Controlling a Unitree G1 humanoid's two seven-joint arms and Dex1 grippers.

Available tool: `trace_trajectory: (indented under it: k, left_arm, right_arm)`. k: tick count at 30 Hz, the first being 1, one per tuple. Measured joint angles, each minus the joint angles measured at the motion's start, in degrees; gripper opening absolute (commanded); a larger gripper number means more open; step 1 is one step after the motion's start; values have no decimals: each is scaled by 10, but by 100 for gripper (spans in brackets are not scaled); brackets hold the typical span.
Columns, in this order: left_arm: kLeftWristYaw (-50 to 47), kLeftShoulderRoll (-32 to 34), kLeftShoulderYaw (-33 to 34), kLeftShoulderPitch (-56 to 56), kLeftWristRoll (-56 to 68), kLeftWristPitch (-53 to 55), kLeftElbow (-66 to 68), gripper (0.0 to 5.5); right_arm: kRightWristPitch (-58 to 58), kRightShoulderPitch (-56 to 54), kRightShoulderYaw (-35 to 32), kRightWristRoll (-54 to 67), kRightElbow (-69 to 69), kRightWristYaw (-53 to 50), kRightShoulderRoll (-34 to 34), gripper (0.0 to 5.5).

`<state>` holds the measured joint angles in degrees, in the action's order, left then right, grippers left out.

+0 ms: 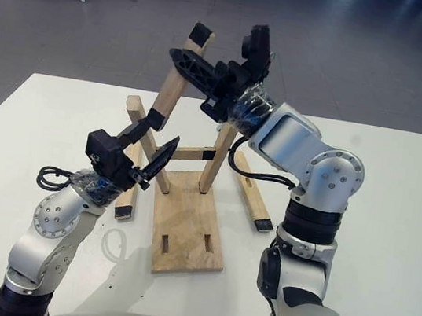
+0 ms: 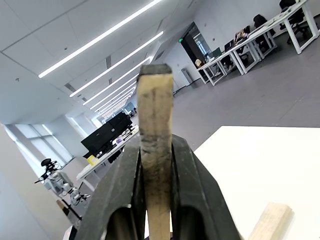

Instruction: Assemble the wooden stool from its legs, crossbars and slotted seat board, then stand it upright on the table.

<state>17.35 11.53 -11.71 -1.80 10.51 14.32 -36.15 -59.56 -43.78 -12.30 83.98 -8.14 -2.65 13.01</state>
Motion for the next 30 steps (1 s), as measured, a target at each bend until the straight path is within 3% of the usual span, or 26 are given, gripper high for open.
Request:
trace_trajectory:
  k: [3,7,9,11,13,15,18,23,30]
  left_arm:
    - [-2,4,-7,-15,-7,11,20,344]
    - [-17,1,-8,-61,-7,33,31,344]
    - [-25,0,-6,-78,-7,35,32,344]
    - [-26,0,-6,-86,-7,35,32,344]
    - [-26,0,-9,-88,-7,35,35,344]
    - [-26,1,-10,-87,-14,34,52,344]
    - [-26,2,-11,-88,-23,33,72,344]
    - [-23,2,-15,-87,-28,34,82,344]
    - [-20,2,-15,-87,-29,34,82,344]
  right_arm:
    - [-5,24,-47,72,-41,-6,73,40]
    - [-76,180,-105,132,-111,76,235,40]
    - [-81,230,-111,82,-130,118,280,40]
    - [-21,251,-66,-71,-126,122,298,40]
    - [92,251,6,-245,-92,107,279,40]
    - [197,250,85,-380,-37,96,215,40]
    - [303,240,165,-501,57,125,143,40]
    - [434,225,175,-608,190,158,99,40]
    - [458,224,150,-653,230,176,80,40]
